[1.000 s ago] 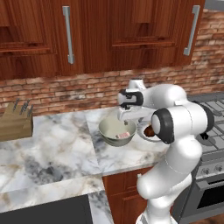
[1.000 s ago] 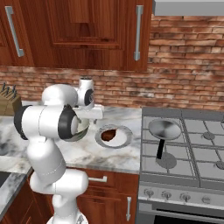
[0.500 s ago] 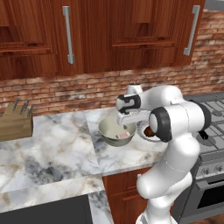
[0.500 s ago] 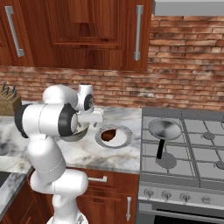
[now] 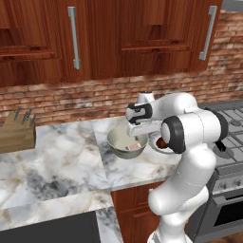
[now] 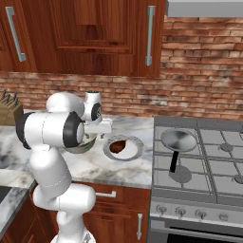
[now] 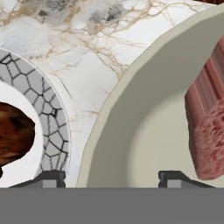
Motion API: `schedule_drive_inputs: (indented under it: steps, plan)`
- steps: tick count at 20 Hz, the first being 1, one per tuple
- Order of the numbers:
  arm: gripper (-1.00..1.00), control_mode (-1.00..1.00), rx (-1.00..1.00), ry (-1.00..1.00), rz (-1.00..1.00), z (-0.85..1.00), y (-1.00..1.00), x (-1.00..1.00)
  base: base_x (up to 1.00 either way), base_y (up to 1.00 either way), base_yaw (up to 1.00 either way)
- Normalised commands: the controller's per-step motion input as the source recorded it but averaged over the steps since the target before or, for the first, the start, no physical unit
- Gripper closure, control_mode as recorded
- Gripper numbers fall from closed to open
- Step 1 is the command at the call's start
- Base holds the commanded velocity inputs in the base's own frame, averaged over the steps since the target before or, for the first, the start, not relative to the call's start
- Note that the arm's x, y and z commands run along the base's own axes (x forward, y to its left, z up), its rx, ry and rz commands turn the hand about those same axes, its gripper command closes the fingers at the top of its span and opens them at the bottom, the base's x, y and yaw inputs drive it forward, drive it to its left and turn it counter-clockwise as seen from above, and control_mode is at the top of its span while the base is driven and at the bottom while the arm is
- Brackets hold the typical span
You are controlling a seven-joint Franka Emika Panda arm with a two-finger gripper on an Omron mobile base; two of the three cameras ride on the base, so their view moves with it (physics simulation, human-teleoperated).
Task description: Place one of the steaks on the plate and the other in the bowl. Then place the bowl in the fridge.
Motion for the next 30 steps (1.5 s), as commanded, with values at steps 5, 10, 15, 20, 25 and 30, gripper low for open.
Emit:
schedule_drive_inputs:
  steps: [5, 10, 15, 20, 25, 30]
  plan:
    - [1.00, -1.00, 0.00, -0.02, 0.00, -0.03, 0.00, 0.00, 0.00, 0.00, 0.00]
    - [1.00, -1.00, 0.00, 0.00, -0.03, 0.00, -0.04, -0.06, 0.00, 0.00, 0.00]
    - [1.00, -1.00, 0.01, -0.02, -0.50, 0.01, -0.02, -0.27, 0.00, 0.00, 0.00]
    - [1.00, -1.00, 0.07, 0.00, -0.65, 0.31, -0.08, -0.35, 0.00, 0.00, 0.00]
    - [1.00, -1.00, 0.22, -0.01, -0.66, 0.42, -0.08, -0.70, 0.00, 0.00, 0.00]
    - [1.00, -1.00, 0.27, -0.05, -0.64, 0.26, 0.00, -0.86, 0.00, 0.00, 0.00]
